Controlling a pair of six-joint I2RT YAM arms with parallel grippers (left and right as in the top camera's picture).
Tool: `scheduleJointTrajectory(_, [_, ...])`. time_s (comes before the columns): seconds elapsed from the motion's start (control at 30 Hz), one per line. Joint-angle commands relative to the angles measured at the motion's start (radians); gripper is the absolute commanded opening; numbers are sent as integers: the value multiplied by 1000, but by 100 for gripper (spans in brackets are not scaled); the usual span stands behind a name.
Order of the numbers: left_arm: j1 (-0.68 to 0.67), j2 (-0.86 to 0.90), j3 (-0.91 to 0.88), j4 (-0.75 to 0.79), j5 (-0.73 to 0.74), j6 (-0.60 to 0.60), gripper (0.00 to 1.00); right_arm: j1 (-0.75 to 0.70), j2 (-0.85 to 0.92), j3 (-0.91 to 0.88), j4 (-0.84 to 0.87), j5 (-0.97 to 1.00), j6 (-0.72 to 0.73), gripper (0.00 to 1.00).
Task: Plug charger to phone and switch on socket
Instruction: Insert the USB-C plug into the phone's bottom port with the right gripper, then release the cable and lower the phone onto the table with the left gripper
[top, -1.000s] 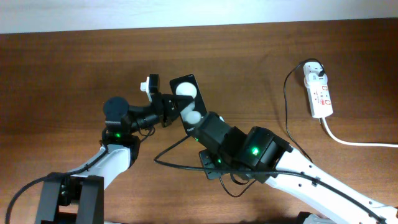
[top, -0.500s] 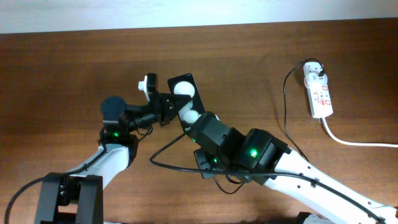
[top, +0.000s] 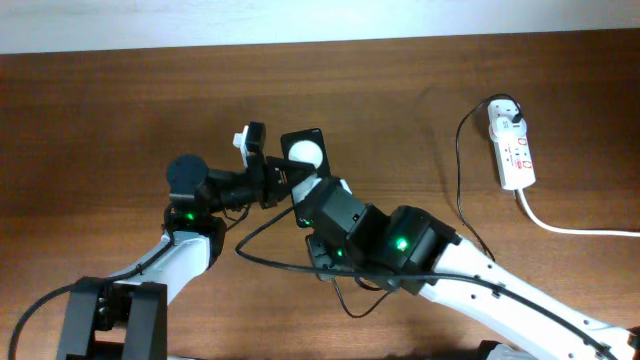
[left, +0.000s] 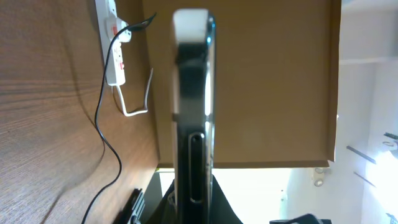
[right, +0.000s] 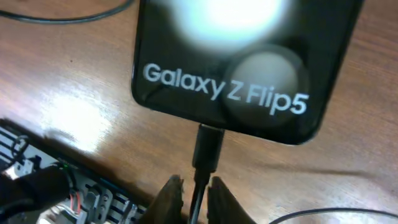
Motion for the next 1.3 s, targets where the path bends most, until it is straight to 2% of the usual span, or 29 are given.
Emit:
scheduleJointTrajectory(0.0, [1,-5,6,10,-2,17,0,-6,26,8,-1,4,22,6])
scheduleJointTrajectory(0.2, [1,-5,6,10,102,16,0,-8,26,46,42,84,13,4])
scheduleJointTrajectory(0.3, [-3,-5,6,22,135,-21,0,-8,26,80,45,110,13,4])
scheduleJointTrajectory(0.33, [-3,-5,6,37,122,-21,0,-8,26,80,29,109,14,13])
scheduleJointTrajectory(0.37, [-3,-5,6,36,100,-12,0,-8,24,82,3,93,14,28])
scheduleJointTrajectory(0.4, [-3,-5,6,36,76,17,0,-8,18,83,-26,82,14,35])
scheduleJointTrajectory(0.43, [-3,-5,6,35,58,36,0,-8,7,83,-49,71,14,49])
scheduleJointTrajectory(0.5, [-21,-5,6,32,-29,59,0,-8,-70,83,-83,65,14,58])
scheduleJointTrajectory(0.57, [-71,-5,8,16,-118,121,0,-8,-177,83,-83,85,14,76])
scheduleJointTrajectory(0.6, [-82,-5,13,-3,-139,144,0,-8,-223,83,-87,104,14,80])
scheduleJointTrajectory(0.63, [-103,-5,33,-89,-173,201,0,-8,-293,83,-98,136,14,82])
scheduleJointTrajectory(0.7, [-140,-5,128,-364,-233,367,0,-8,-407,83,-137,191,14,86])
scheduleJointTrajectory(0.8, [-180,4,380,-938,-399,685,0,-8,-509,83,-196,256,14,88])
scheduleJointTrajectory(0.83, [-183,24,444,-1042,-413,743,0,-8,-513,83,-204,256,14,88])
scheduleJointTrajectory(0.93, [-183,151,605,-1189,-401,851,0,-8,-510,83,-212,256,14,88])
scheduleJointTrajectory(1.0, [-183,295,678,-1211,-381,911,0,-8,-510,83,-222,256,14,89])
scheduleJointTrajectory(1.1, [-185,457,688,-1211,-371,915,0,-8,-510,83,-236,256,14,93])
scheduleJointTrajectory(1.17, [-185,481,688,-1211,-377,944,2,-8,-510,83,-238,256,14,96])
scheduleJointTrajectory(1.27, [-185,483,688,-1244,-504,986,5,-8,-510,83,-238,256,14,98])
